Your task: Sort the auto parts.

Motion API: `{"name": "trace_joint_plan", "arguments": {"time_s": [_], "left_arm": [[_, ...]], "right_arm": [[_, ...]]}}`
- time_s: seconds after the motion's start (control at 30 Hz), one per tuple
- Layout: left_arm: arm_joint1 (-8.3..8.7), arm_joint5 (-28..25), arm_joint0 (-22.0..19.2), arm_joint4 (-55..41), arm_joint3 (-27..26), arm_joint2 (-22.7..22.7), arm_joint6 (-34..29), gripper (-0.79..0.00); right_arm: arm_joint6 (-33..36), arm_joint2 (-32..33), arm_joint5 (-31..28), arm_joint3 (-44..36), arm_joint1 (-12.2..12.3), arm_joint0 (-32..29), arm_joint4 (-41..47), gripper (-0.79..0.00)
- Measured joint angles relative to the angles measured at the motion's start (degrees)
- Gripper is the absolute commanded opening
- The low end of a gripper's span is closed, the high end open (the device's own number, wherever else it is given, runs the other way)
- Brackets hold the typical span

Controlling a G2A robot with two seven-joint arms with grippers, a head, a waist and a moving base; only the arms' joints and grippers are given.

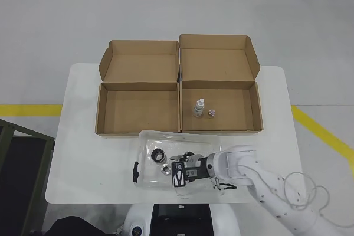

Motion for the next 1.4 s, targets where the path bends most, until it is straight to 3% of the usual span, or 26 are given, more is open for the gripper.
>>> {"name": "trace_joint_plan", "arguments": {"time_s": [0.87, 0.97, 1.17, 1.4], "left_arm": [[0.00, 0.00, 0.00, 0.00, 0.00, 0.00, 0.00, 0.000], [0.00, 0.00, 0.00, 0.00, 0.00, 0.00, 0.00, 0.000], [0.00, 0.00, 0.00, 0.00, 0.00, 0.00, 0.00, 0.000], [0.00, 0.00, 0.00, 0.00, 0.00, 0.00, 0.00, 0.000]], "right_arm": [[-3.47, -8.28, 1.81, 8.72, -3.72, 5.20, 0.05, -0.419], [-3.83, -8.78, 2.24, 9.89, -4.12, 5.69, 0.11, -0.496], [-4.09, -8.79, 2.66, 10.86, -4.48, 6.14, 0.06, -0.785], [-4.02, -7.45, 1.68, 8.76, -4.12, 5.37, 0.42, -0.785]]}}
